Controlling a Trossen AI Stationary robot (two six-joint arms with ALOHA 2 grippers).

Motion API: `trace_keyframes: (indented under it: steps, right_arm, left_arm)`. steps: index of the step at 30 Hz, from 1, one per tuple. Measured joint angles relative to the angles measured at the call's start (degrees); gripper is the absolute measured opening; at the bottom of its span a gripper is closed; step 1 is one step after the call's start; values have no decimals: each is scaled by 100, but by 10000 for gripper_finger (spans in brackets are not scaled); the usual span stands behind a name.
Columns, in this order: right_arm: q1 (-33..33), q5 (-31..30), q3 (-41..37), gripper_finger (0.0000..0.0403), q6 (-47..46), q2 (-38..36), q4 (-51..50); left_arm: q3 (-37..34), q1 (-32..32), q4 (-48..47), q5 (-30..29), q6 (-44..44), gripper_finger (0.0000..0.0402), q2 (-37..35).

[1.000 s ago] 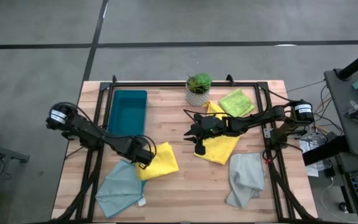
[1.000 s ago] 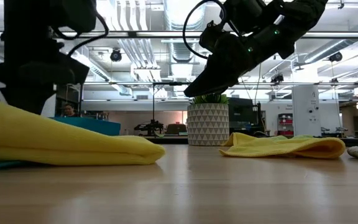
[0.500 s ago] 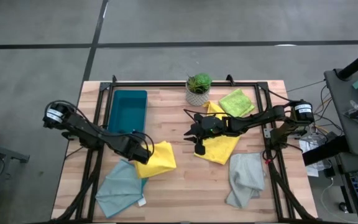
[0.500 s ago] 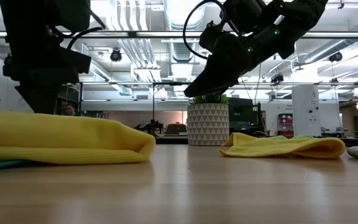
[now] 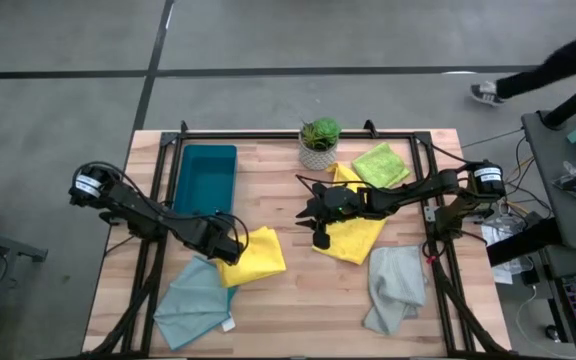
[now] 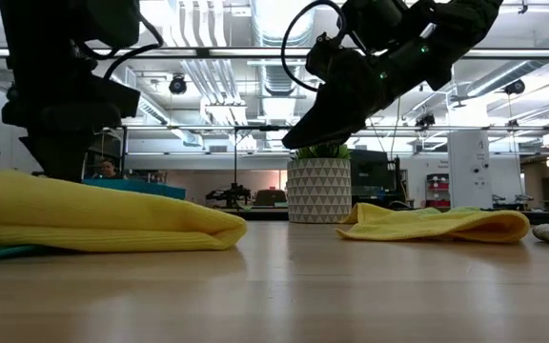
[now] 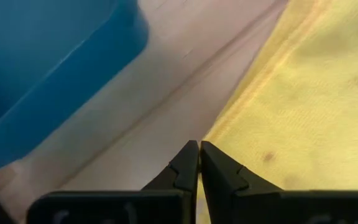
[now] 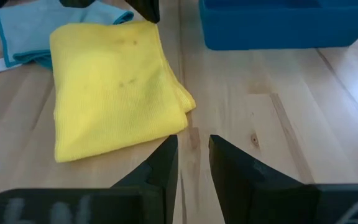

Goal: Fold microfiber towels
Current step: Fold the left yellow towel

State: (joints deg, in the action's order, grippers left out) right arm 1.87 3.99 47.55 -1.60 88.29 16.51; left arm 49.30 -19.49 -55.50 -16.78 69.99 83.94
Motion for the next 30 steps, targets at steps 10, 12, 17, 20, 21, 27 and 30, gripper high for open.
trace_keyframes:
  steps: [10, 12, 17, 20, 21, 27, 30]
  right_arm:
    - [-206, 251, 0, 82, -182, 346, 615]
    - [-240, 257, 0, 82, -221, 545, 893]
    - [-275, 292, 3, 82, -425, 988, 1508]
    - [-277, 509, 135, 82, -485, 1185, 1569]
    - [-295, 528, 193, 82, -496, 1252, 1572]
    - [-566, 544, 710, 82, -423, 1802, 1582]
    - [-731, 548, 1029, 81, -368, 2126, 1562]
  left_arm:
    - [248, -2, -606, 2, -443, 96, -177]
    - [278, -2, -628, 7, -489, 109, -234]
    - [471, -2, -735, 50, -949, 120, -393]
    - [631, -2, -773, 34, -1421, 120, -457]
    - [701, -4, -729, 31, -1592, 121, -465]
    - [852, -453, 1158, 479, -2919, 121, -453]
    - [850, -872, 1823, 678, -3270, 121, -298]
